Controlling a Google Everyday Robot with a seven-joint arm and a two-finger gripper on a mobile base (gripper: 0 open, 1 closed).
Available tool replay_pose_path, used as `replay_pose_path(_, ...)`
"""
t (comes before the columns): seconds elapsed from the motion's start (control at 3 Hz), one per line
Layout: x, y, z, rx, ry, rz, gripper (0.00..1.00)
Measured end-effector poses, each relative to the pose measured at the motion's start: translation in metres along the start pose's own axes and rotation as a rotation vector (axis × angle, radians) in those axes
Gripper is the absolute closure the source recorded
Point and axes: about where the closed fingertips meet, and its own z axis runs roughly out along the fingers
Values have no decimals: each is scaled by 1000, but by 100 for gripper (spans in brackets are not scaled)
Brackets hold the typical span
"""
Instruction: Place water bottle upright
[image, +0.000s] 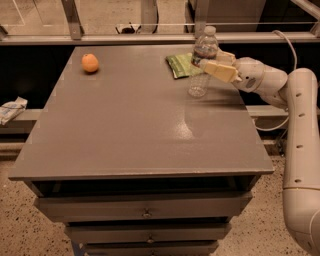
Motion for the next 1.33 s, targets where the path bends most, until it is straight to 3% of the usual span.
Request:
replay_pose_path(0.67,-2,-2,-2,8,-3,-13,0)
replay_pose_path(1.33,8,-7,-10,-18,-28,-41,0)
